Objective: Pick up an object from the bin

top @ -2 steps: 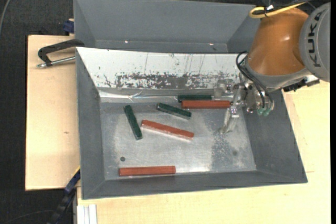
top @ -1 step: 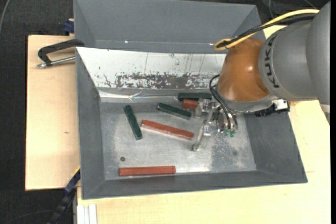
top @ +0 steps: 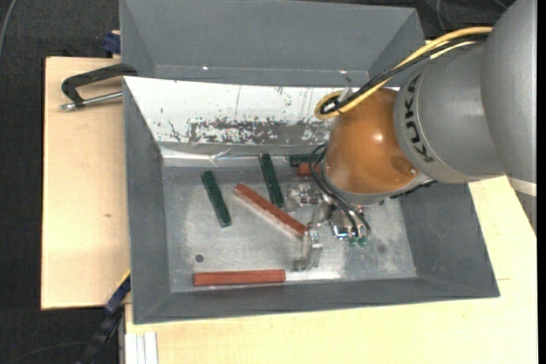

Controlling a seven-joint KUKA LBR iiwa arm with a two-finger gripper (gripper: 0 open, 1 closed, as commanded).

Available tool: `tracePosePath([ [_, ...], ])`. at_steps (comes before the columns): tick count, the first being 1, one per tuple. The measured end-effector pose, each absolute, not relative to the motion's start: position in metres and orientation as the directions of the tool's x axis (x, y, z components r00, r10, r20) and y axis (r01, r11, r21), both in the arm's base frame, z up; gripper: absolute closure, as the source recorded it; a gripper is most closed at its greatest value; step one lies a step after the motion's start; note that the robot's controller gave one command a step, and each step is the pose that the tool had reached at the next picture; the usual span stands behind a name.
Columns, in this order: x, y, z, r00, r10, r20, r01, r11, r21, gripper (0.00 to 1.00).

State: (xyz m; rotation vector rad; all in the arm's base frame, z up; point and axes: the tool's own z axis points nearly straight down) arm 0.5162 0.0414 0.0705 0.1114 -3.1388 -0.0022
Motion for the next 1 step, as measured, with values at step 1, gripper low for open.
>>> tracePosePath([
  [1, 0.5163, 0.0412, 0.0705, -0.997, -0.071, 0.000, -0.071, 0.997, 0.001, 1.00],
])
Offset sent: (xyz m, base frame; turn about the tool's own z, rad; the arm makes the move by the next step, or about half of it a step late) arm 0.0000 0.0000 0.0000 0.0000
